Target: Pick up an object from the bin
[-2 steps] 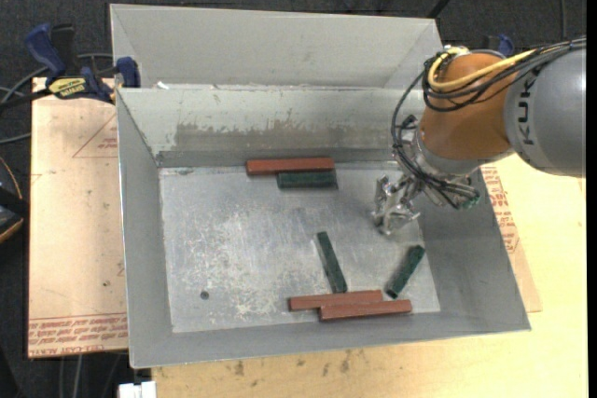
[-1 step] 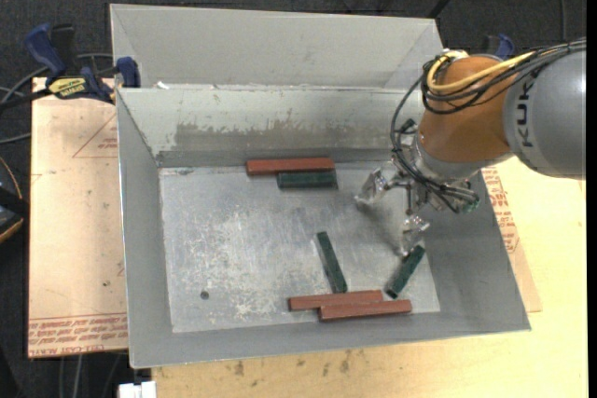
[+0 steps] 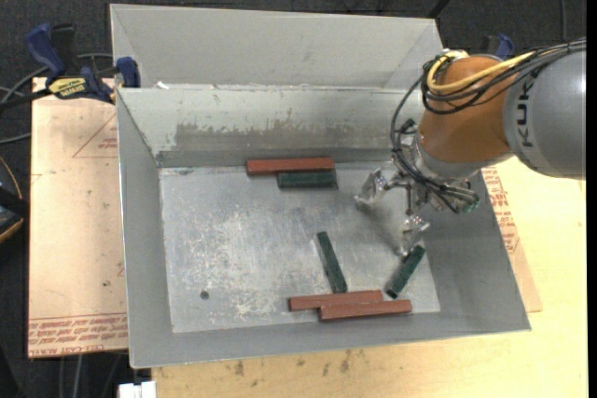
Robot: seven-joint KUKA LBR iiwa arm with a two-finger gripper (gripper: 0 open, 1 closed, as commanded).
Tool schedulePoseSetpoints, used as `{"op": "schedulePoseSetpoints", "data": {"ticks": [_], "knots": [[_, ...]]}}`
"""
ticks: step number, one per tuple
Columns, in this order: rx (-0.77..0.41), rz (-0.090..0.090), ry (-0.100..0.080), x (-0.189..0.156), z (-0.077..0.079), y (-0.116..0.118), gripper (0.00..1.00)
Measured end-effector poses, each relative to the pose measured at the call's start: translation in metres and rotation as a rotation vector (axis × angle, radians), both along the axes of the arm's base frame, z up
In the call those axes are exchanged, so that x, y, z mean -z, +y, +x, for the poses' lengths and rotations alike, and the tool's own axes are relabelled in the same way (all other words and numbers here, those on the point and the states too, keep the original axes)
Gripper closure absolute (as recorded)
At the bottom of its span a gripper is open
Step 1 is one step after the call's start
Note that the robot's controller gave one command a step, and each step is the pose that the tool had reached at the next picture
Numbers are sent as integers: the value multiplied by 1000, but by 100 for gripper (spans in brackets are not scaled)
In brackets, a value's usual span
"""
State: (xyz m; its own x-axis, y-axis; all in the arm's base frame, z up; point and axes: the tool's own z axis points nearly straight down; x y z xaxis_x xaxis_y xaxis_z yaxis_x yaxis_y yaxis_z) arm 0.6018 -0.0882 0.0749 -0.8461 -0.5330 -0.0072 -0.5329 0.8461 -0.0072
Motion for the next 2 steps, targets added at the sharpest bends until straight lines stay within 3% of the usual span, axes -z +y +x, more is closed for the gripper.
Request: {"op": "schedulePoseSetpoints", "data": {"ticks": [1, 2], "knots": [[-200, 6, 13, -24, -36, -10, 0], [-573, 2, 9, -17, -95, -19, 100]]}}
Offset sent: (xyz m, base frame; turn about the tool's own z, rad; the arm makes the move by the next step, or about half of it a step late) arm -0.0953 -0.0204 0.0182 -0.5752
